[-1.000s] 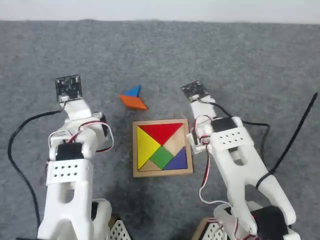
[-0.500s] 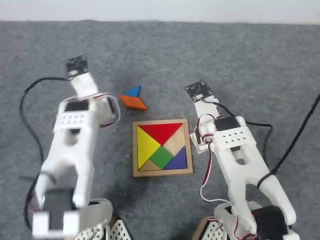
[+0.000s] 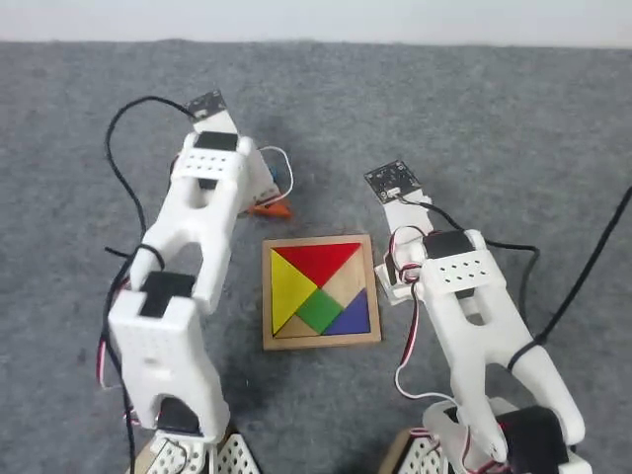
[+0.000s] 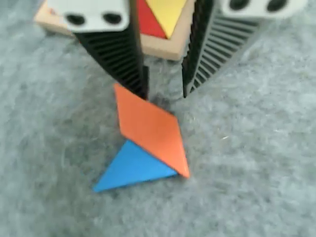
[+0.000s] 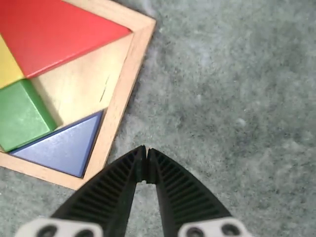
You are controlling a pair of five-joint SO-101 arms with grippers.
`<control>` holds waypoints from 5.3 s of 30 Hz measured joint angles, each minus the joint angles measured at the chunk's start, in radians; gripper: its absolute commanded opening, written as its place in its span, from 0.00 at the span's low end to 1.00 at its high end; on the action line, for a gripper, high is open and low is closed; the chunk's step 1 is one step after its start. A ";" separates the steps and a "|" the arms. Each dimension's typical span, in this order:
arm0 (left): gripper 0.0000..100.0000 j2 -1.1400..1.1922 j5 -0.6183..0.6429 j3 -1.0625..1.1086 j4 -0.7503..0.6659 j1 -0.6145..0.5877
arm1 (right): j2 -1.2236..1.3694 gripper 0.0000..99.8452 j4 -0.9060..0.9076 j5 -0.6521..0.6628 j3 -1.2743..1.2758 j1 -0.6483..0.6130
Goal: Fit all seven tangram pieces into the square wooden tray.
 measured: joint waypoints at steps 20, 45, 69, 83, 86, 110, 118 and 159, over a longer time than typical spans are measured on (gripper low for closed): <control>0.27 0.371 0.239 -0.408 0.161 0.000 | 0.000 0.01 0.000 0.029 0.000 0.000; 0.14 0.465 -0.238 -0.568 0.445 -0.064 | 0.000 0.01 0.000 0.031 0.000 0.000; 0.26 0.212 -0.226 -0.114 0.347 -0.178 | 0.000 0.01 0.000 0.032 0.000 0.000; 0.15 0.181 -0.026 -0.097 0.256 -0.181 | 0.000 0.01 0.000 0.032 0.000 0.000; 0.15 0.178 -0.026 -0.095 0.239 -0.181 | 0.000 0.01 0.000 0.032 0.000 0.000; 0.04 0.164 -0.152 -0.069 0.232 -0.183 | 0.000 0.01 0.000 0.032 0.000 0.000; 0.03 0.104 -0.206 -0.015 0.275 -0.176 | 0.000 0.01 0.000 0.032 0.000 0.000; 0.03 0.107 0.084 -0.051 0.107 0.473 | -0.288 0.01 -0.029 -0.158 0.072 0.227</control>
